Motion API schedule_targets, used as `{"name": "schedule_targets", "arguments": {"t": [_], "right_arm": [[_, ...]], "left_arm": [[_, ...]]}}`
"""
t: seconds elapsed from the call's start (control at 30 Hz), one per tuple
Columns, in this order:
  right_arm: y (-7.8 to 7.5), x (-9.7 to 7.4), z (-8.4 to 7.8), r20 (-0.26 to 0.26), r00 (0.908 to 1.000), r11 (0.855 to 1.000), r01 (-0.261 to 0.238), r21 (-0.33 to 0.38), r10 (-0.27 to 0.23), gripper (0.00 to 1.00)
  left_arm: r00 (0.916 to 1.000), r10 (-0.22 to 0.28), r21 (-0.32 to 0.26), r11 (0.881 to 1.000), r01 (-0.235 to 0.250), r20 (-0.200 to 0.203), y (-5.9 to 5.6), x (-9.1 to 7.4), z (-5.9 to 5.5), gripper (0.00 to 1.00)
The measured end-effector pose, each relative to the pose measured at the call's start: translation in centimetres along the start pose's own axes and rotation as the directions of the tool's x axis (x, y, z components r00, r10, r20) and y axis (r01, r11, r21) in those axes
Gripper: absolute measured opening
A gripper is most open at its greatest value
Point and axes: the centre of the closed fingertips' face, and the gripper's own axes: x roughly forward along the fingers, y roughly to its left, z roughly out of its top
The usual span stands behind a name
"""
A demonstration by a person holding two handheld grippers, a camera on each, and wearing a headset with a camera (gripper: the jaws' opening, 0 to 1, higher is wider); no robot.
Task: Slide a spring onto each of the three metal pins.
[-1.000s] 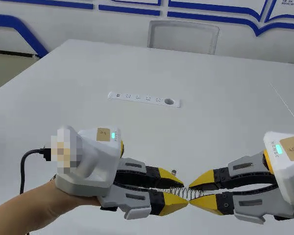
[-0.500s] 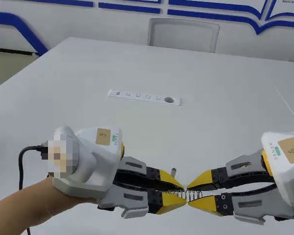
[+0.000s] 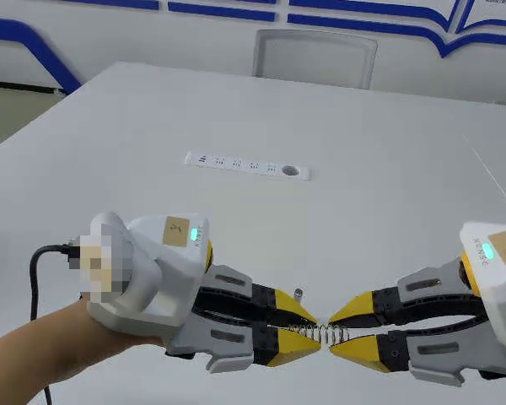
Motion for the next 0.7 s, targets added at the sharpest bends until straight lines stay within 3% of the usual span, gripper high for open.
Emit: {"name": "schedule_targets", "arguments": {"t": [0.13, 0.37, 0.43, 0.7], "right_arm": [[0.2, -0.3, 0.2, 0.003, 0.9995, 0.999, -0.032, 0.040, 0.032, 0.11], [0.1, -0.4, 1.6, 0.030, 0.9988, 0.999, -0.040, 0.022, 0.040, 0.11], [0.1, -0.4, 2.3, 0.061, 0.9972, 0.998, -0.046, 0.046, 0.044, 0.11], [-0.4, -0.4, 4.7, 0.135, 0.9900, 0.996, -0.050, 0.069, 0.041, 0.11]], "left_arm": [[0.9999, -0.011, 0.005, 1.000, 0.011, 0.002, -0.2, 0.0, 0.1, 0.10], [0.9991, -0.003, 0.050, 0.999, 0.005, -0.042, -0.1, -0.1, -0.4, 0.10], [0.9981, 0.004, 0.061, 0.998, 0.000, -0.061, 0.1, -0.1, -0.7, 0.10], [0.9983, 0.019, 0.047, 0.999, -0.017, -0.056, 0.3, 0.1, -0.3, 0.10]]}}
